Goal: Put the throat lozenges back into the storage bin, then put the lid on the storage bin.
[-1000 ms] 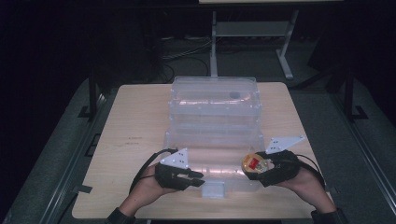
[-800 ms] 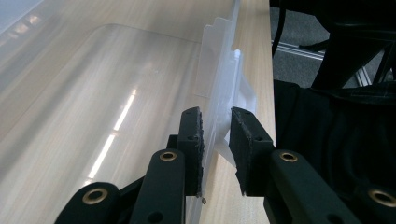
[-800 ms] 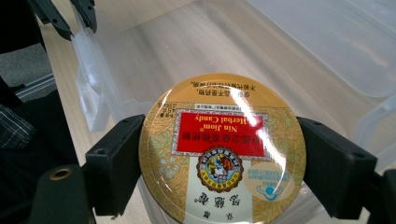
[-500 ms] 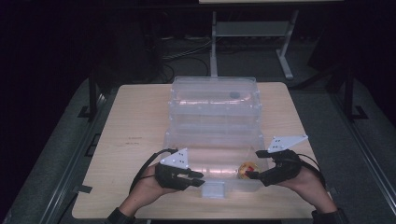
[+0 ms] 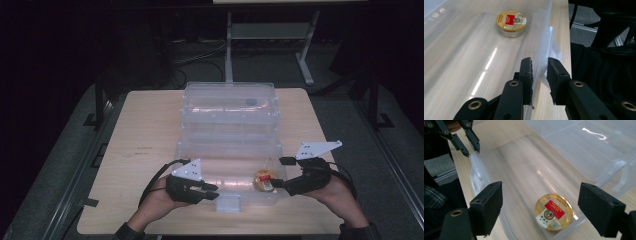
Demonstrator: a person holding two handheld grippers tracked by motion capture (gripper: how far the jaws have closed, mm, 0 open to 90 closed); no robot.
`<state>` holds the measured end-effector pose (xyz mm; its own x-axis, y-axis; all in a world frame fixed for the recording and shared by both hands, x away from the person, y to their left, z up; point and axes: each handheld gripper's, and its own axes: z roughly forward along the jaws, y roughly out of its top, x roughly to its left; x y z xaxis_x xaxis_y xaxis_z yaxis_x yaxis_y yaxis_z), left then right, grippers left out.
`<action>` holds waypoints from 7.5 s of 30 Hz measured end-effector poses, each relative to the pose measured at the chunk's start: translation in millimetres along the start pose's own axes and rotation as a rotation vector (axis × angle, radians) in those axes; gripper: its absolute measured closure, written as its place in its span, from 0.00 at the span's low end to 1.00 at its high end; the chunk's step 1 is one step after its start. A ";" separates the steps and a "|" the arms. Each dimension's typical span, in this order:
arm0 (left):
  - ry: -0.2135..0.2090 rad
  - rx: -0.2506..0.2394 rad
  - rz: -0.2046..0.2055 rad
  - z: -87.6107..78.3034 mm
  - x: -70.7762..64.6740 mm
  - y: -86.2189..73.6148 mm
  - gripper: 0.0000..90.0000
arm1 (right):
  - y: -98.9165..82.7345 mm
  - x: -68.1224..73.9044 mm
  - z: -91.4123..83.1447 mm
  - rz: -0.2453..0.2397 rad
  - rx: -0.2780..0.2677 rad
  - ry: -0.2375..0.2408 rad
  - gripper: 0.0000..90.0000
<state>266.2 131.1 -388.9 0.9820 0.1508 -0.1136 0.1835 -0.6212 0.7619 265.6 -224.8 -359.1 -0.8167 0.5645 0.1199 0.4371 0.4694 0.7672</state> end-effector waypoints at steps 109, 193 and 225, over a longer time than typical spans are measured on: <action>-0.008 0.006 -0.003 -0.1 1.2 0.7 0.82 | 134.2 -86.0 34.3 -0.214 0.093 0.073 0.78; 0.009 0.006 -0.043 -0.1 2.1 1.4 0.83 | 117.2 -54.8 17.1 -0.346 0.091 0.202 0.99; 0.004 0.004 -0.039 0.1 2.7 1.4 0.83 | 95.3 -25.5 8.4 -0.389 0.091 0.226 1.00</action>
<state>269.2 130.6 -388.2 0.9740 0.1781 -0.1403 0.2216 -0.6182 0.7541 331.3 -188.8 -294.4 -0.9840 0.1764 -0.0240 0.1043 0.6806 0.7252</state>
